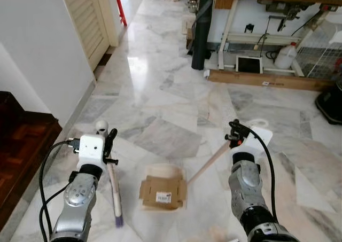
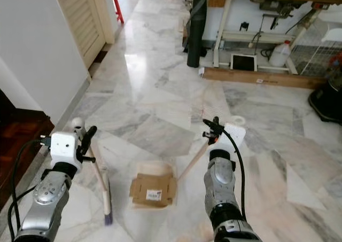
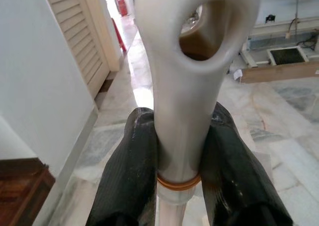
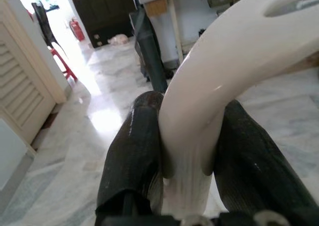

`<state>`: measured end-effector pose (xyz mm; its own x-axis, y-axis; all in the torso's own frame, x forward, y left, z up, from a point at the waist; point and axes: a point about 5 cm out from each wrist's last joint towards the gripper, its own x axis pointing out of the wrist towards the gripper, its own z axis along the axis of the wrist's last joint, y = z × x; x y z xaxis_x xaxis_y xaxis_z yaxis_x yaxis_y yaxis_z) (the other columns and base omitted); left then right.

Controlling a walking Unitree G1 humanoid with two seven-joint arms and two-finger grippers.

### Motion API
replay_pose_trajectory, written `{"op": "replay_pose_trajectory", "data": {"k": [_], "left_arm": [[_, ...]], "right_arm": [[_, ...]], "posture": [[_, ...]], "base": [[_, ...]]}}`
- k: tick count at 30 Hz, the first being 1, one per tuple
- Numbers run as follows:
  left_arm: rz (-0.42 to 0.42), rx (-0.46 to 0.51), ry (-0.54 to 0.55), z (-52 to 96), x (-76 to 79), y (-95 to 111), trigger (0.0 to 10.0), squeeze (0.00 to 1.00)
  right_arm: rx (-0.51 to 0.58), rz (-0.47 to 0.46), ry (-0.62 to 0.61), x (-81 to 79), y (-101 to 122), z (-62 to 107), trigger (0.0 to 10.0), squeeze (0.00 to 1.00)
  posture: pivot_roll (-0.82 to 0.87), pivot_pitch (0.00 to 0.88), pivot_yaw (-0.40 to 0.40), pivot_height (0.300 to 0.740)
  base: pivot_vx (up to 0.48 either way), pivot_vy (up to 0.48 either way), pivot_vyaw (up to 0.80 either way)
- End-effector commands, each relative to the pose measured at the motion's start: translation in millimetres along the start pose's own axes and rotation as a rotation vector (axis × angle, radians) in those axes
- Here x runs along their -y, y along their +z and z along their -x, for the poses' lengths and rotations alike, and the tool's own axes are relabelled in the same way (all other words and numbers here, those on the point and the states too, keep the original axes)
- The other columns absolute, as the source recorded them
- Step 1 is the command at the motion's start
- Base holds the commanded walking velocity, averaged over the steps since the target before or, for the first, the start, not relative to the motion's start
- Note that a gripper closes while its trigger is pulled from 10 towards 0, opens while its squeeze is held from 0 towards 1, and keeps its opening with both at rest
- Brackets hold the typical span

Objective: Sweep floor

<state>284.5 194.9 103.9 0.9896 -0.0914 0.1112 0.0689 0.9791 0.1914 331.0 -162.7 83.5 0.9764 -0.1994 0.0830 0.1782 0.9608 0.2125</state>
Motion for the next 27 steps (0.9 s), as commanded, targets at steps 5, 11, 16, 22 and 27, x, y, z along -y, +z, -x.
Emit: {"op": "replay_pose_trajectory", "data": {"k": [5,11,16,22,27], "left_arm": [[0.055,0.085,-0.070,-13.0,14.9,18,10.0,0.00],[0.183,0.075,-0.210,-19.3,38.2,26,10.0,0.00],[0.133,0.134,-0.094,-21.0,24.8,33,10.0,0.00],[0.026,0.182,0.021,-17.2,11.5,37,10.0,0.00],[-0.038,0.170,0.035,-11.8,9.6,29,10.0,0.00]], "right_arm": [[0.017,-0.031,0.019,-5.6,6,-3.0,10.0,0.00],[0.021,-0.022,0.008,0.7,9,-5.0,10.0,0.00],[0.021,-0.016,0.001,3.2,9,-4.3,10.0,0.00],[0.024,-0.017,-0.002,2.8,9,-3.2,10.0,0.00],[0.034,-0.007,-0.010,4.8,11,-1.8,10.0,0.00]], "posture": [[0.14,0.000,-0.011,0.740],[0.13,0.000,-0.012,0.740],[0.13,0.000,-0.012,0.740],[0.13,0.000,-0.010,0.740],[0.13,0.000,-0.007,0.740]], "base": [[0.000,0.000,0.00],[0.000,0.000,0.00],[0.000,0.000,0.00],[0.000,0.000,0.00],[0.000,0.000,0.00]]}}
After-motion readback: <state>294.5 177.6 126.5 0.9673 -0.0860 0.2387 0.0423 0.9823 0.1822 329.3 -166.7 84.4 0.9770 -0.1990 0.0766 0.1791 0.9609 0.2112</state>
